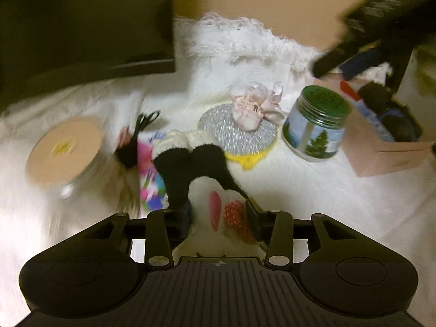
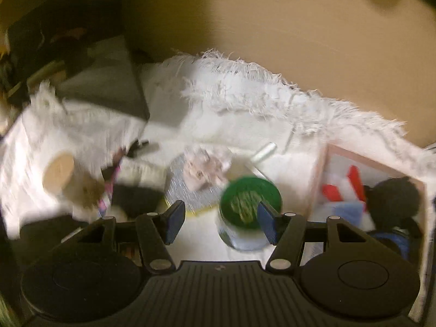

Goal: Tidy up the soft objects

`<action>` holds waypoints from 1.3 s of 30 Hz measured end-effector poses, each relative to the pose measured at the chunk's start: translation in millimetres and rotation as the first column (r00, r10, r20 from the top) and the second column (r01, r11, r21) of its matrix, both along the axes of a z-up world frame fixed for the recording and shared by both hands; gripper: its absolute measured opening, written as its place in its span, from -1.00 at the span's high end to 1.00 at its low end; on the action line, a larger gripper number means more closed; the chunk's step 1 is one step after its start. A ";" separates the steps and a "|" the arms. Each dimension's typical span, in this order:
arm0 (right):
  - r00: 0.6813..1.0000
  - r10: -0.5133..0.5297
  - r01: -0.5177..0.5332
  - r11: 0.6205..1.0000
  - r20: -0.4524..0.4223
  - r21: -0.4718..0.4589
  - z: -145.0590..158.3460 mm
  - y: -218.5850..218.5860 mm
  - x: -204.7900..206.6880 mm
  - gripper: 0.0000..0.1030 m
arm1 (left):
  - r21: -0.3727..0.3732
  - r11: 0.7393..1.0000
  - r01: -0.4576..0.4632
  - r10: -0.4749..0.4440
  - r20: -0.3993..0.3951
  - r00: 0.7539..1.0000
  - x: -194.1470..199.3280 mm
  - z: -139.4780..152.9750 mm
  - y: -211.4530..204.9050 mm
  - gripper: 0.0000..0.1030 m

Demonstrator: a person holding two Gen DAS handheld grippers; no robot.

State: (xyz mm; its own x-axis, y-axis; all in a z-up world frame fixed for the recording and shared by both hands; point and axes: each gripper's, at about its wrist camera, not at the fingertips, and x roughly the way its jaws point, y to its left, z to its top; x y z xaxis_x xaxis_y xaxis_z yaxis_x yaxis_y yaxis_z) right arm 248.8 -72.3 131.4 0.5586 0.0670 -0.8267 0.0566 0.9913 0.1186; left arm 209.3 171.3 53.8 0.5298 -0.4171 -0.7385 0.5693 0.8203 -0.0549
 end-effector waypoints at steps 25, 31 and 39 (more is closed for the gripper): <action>0.981 0.040 -0.058 0.994 -0.192 -0.091 -47.5 77.4 98.0 0.67 | -0.233 0.961 -0.151 0.077 -0.301 0.950 -8.1 -21.9 73.6 0.03; 0.985 0.101 -0.107 0.993 -0.140 -0.042 -17.9 90.7 48.4 0.67 | -0.208 0.972 -0.112 0.055 -0.263 0.963 -13.4 -21.2 68.3 0.01; 0.978 0.120 -0.118 0.993 -0.171 0.023 -28.2 91.0 -35.9 0.67 | -0.162 0.982 -0.092 0.050 -0.242 0.969 -15.5 -17.9 60.6 0.00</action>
State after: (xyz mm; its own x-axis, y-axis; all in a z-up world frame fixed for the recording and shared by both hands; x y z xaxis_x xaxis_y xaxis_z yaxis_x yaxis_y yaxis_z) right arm 212.9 18.7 103.2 0.3961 0.1353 -0.9082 -0.0410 0.9907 0.1297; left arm 193.8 231.9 35.9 0.3817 -0.5157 -0.7671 0.4639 0.8247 -0.3237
